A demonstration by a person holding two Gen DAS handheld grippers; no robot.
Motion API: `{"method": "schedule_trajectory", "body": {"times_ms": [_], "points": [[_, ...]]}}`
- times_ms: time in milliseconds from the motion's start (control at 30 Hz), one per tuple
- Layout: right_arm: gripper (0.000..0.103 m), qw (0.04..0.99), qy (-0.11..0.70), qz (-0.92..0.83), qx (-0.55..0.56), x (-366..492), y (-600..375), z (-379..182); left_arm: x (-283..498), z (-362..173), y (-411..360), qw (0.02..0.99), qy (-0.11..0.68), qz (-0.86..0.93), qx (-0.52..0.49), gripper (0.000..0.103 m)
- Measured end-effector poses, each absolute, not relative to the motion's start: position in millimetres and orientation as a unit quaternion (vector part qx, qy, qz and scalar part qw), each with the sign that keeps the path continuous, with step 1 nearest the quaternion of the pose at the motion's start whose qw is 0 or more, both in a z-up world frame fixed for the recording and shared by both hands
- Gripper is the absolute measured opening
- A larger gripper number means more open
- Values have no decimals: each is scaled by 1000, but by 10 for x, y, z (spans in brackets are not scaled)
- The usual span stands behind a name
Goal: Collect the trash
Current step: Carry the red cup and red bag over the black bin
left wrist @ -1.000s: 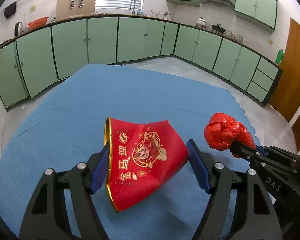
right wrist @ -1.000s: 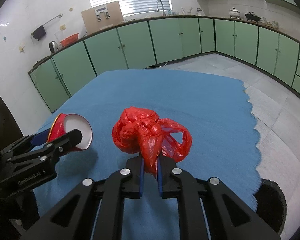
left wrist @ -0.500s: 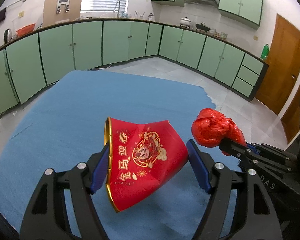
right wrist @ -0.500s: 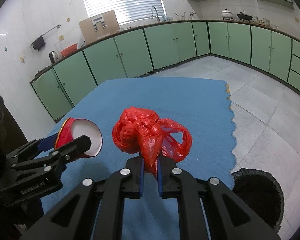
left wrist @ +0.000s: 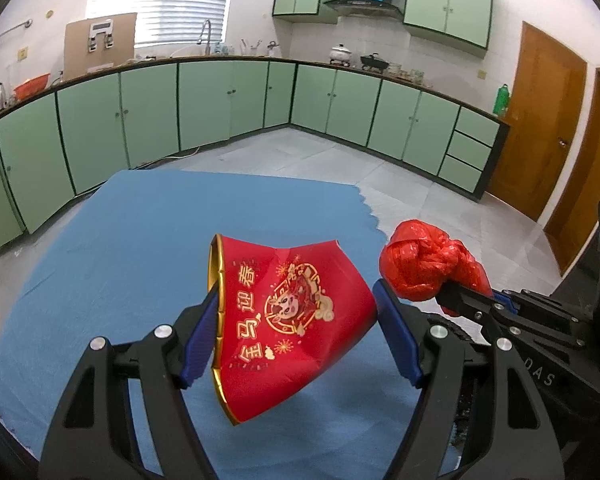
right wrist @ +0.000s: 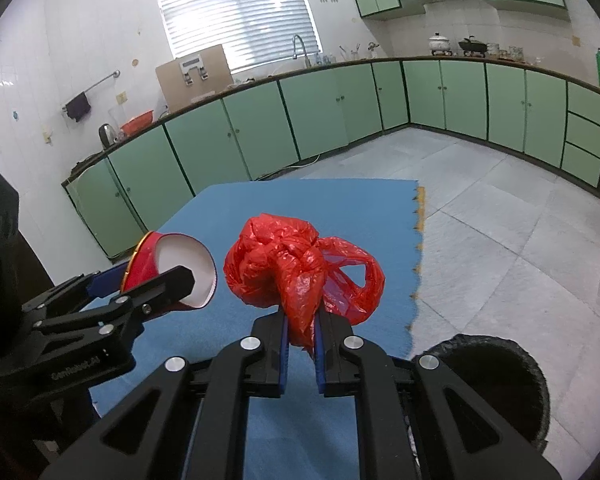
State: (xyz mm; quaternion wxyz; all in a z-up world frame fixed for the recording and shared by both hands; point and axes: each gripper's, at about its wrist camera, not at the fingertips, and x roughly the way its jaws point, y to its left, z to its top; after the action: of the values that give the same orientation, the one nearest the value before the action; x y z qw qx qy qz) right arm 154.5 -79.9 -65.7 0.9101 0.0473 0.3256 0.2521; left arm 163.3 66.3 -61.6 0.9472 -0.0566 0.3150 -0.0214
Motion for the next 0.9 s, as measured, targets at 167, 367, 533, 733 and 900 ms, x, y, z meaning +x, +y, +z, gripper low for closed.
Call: {"method": "schedule_trajectory", "body": {"times_ms": [167,367,533,733,900], "points": [[10,917,319,235,54,1416,-1028,-610,1589,-555,455,949,309,-42,-50,71],[10,925,310,210,62,1292,-1318,-574,1549,-516,162,949,304,-71,-41,71],[10,931,306,189,67,1181,-1544,-561,1512,-525,-100,947,303,-97,-35,71],[10,937,305,156,71,1063,-1873,-580,1517,-588,-462,943,303,-132,-24,71],[10,940,308,126,76,986,-2150,-635,1522,-704,-758,938,308,-159,-16,71]]}}
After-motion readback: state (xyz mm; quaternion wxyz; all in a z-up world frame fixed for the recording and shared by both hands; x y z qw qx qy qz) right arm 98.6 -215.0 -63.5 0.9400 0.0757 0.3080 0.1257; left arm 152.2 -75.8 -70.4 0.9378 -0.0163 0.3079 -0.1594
